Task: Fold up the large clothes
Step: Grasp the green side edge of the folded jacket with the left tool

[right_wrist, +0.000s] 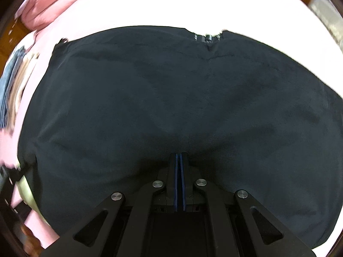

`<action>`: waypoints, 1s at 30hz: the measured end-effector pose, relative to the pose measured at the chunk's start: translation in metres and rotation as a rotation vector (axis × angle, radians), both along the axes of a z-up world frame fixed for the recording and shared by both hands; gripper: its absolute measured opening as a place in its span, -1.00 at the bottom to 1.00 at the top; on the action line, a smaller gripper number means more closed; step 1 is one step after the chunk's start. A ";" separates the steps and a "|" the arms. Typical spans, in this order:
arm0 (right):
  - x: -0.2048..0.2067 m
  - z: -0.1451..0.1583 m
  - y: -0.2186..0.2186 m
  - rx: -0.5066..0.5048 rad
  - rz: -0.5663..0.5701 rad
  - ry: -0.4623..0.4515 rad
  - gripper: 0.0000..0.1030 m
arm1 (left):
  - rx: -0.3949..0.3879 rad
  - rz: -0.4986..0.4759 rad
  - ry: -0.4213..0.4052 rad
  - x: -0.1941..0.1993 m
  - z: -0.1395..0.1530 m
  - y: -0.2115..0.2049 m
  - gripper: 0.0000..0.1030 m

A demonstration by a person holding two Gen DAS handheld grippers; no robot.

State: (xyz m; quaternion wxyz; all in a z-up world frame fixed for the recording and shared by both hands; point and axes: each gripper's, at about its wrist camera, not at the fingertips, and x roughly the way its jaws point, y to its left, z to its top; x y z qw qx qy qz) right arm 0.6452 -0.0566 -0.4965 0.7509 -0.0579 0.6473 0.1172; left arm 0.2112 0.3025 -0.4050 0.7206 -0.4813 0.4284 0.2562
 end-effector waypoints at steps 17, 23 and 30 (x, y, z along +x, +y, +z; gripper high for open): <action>0.022 0.007 -0.003 -0.066 -0.162 -0.041 -0.93 | 0.038 -0.119 -0.061 -0.026 0.022 0.004 -0.86; 0.027 0.008 -0.007 -0.026 -0.181 -0.020 -0.93 | -0.056 -0.126 -0.086 -0.029 0.021 0.016 -0.87; 0.015 0.008 -0.019 -0.027 -0.173 -0.040 -0.93 | 0.142 -0.168 -0.072 -0.025 0.049 -0.006 -0.91</action>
